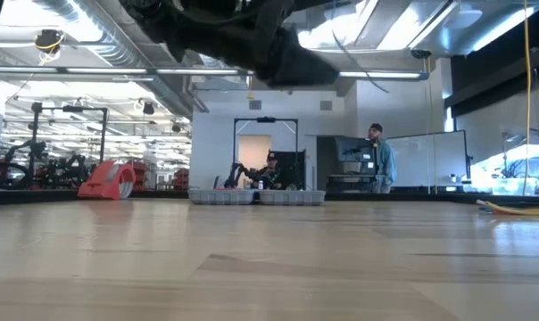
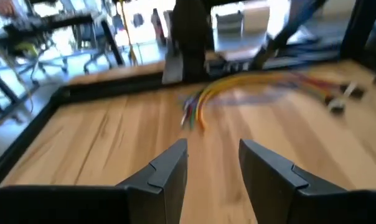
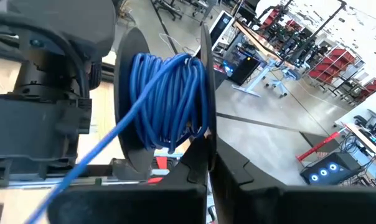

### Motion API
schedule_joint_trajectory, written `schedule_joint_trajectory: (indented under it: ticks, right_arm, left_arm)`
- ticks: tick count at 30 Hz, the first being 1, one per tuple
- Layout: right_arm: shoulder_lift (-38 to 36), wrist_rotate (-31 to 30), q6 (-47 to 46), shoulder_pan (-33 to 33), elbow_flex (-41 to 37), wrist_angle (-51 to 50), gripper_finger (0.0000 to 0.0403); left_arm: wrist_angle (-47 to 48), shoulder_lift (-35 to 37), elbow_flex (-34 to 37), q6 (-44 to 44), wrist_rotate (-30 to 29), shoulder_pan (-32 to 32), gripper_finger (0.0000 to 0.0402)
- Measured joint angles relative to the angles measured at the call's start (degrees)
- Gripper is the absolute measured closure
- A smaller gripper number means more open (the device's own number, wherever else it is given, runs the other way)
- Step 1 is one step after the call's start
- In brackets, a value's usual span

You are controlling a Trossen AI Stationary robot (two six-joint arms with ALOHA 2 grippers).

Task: Coil cords
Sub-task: Coil the blue wire into the black spool

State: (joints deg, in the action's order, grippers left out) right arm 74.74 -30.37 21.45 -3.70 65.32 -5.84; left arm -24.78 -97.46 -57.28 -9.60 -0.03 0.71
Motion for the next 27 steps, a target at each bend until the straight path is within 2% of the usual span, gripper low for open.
schedule_joint_trajectory:
  ticks: [2, 5, 13, 19, 27]
  right_arm:
    - [0.0, 0.0, 0.0, 0.0, 0.0, -0.4, 0.0397]
    - [0.0, 0.0, 0.0, 0.0, 0.0, -0.7, 0.0397]
    - [0.0, 0.0, 0.0, 0.0, 0.0, -0.5, 0.0397]
    - [0.0, -0.1, -0.1, 0.0, 0.0, -0.7, 0.0397]
    - [0.0, -0.1, -0.1, 0.0, 0.0, -0.7, 0.0397]
  left_arm:
    - [4.3, 0.8, 0.0, -1.5, -0.1, 0.1, 0.0263]
    - [5.6, 1.7, -0.2, -1.6, -0.1, 0.2, 0.0263]
    - [-3.1, 1.4, -0.2, -0.6, -1.8, -0.9, 0.0263]
    - [-4.6, 1.3, -0.2, 1.6, -5.1, -1.1, 0.0263]
    - [-5.0, 1.3, -0.2, 3.4, -3.7, -1.5, 0.0263]
